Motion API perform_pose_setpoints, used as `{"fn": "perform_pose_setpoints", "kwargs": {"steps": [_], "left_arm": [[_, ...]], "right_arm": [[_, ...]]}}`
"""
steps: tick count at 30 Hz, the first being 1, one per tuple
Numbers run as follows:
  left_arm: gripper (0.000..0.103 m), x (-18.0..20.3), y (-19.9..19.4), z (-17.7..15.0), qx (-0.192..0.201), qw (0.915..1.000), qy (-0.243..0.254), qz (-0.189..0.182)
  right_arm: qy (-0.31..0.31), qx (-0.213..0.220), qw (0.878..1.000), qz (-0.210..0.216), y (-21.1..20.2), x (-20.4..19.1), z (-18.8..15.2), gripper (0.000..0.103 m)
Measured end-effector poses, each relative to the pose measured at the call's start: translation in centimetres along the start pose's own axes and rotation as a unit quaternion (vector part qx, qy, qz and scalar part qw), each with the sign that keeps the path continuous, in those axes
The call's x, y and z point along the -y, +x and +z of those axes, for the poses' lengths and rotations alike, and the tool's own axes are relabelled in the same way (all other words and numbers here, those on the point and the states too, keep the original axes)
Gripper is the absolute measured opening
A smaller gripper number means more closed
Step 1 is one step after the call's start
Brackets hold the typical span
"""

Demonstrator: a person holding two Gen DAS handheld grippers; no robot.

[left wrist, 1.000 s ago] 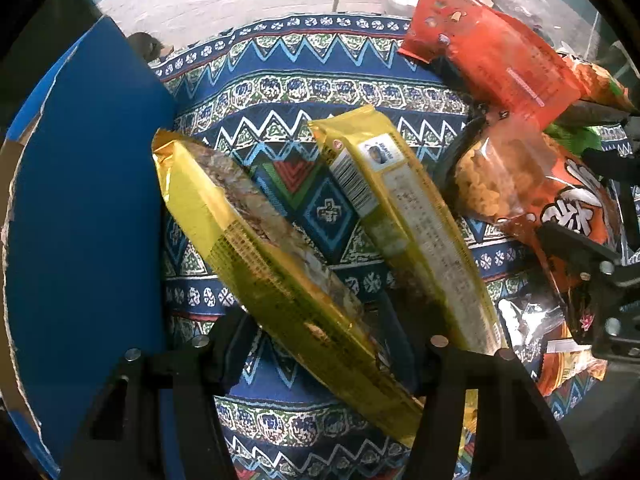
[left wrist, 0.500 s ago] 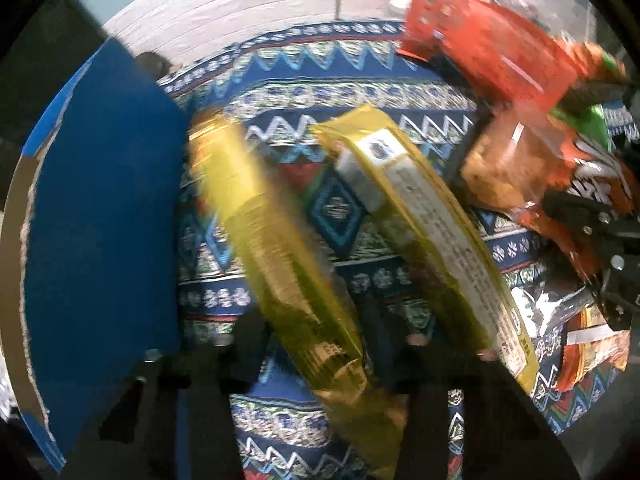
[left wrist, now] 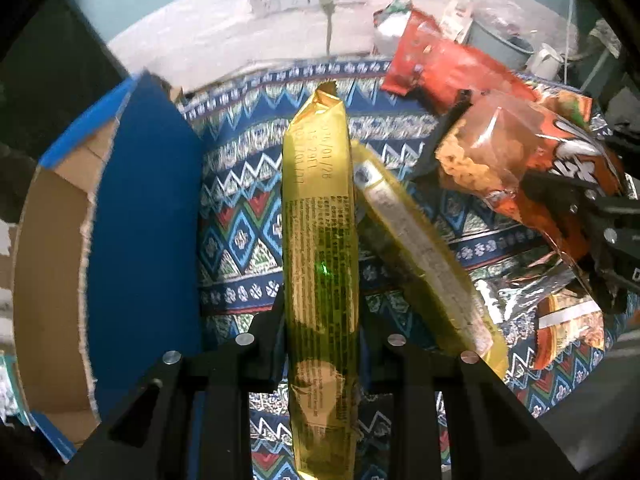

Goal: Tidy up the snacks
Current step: 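Lift gold bag with left gripper while right gripper lifts orange hand-logo bag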

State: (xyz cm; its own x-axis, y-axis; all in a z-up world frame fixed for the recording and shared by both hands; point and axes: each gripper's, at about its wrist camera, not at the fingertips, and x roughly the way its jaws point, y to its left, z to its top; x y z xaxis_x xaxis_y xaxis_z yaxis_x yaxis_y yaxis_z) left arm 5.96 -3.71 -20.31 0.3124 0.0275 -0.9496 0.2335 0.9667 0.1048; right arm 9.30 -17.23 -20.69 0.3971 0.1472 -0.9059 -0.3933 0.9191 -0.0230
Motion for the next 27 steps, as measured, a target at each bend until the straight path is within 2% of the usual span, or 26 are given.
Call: {"fn": "perform_pose_setpoints", "kwargs": {"steps": [13, 27], "left_arm": [[0.028, -0.5, -5.5, 0.4, 0.066, 0.9976, 0.021, 0.001], [0.028, -2.2, -12.0, 2.1, 0.153, 0.9875, 0.029, 0.024]], "right_arm": [[0.025, 0.065, 0.998, -0.006, -5.0, 0.4, 1.0, 0.043], [0.043, 0.121, 0.992, 0.003, -9.6, 0.7, 2.4, 0.043]]}}
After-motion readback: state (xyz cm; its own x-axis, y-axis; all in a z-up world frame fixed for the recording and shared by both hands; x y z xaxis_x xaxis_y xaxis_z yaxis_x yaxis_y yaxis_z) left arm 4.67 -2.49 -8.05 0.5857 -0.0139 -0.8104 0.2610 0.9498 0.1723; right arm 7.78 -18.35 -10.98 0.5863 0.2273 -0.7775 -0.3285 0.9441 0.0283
